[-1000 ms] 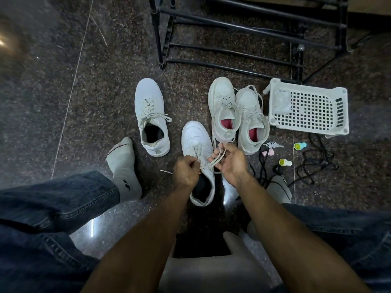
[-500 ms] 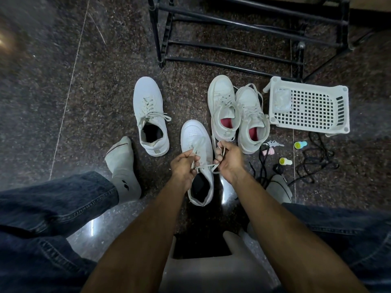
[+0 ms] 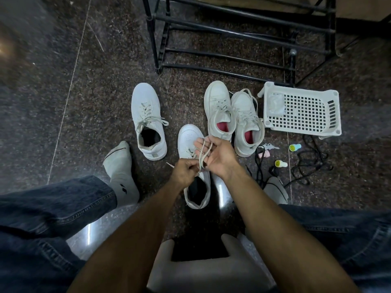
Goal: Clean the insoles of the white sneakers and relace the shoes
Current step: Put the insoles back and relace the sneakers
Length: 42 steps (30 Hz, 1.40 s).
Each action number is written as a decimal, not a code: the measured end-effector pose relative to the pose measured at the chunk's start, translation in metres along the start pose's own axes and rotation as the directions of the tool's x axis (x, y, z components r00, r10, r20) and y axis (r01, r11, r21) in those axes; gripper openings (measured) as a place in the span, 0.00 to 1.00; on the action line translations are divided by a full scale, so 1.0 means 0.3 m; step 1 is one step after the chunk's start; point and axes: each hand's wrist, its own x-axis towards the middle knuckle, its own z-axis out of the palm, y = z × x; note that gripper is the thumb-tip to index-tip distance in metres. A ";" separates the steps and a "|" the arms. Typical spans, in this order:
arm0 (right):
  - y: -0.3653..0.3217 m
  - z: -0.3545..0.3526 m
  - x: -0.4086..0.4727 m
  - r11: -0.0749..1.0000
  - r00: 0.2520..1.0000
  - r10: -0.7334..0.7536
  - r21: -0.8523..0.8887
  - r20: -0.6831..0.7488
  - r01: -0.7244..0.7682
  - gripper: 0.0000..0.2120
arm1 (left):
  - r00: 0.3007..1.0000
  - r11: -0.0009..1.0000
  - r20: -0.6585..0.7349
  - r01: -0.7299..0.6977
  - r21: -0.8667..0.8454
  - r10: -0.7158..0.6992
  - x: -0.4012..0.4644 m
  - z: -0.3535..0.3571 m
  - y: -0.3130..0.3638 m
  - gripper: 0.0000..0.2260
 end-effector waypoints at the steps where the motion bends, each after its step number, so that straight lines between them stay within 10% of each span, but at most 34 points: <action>1: -0.001 0.009 0.006 1.000 1.000 -0.006 -0.027 -0.001 0.006 0.09 | 0.999 1.000 0.029 0.027 0.016 -0.027 -0.002 -0.003 0.000 0.15; 9: 0.011 -0.042 0.019 0.949 0.993 -0.116 -0.293 0.031 0.120 0.12 | 0.993 0.991 0.062 0.106 -0.077 -0.101 -0.013 0.018 0.014 0.06; 16: 0.059 -0.182 0.023 0.423 0.971 -0.204 -0.883 0.127 0.204 0.15 | 0.978 0.967 -0.012 0.204 -0.151 -0.208 0.003 0.009 0.027 0.10; 26: 0.021 -0.210 0.025 0.331 0.960 -0.210 -0.911 0.183 0.246 0.04 | 0.973 0.944 0.005 0.224 -0.245 -0.229 -0.015 -0.006 0.042 0.07; 31: 0.007 -0.200 0.020 0.042 0.966 -0.084 -0.968 0.245 0.249 0.04 | 0.965 0.918 -0.048 0.230 -0.324 -0.259 -0.019 -0.008 0.025 0.09; 42: 0.104 -0.207 0.027 -0.079 0.901 -0.152 -0.913 0.407 0.399 0.20 | 0.955 0.951 -0.169 0.202 -0.233 -0.245 -0.003 -0.012 0.010 0.11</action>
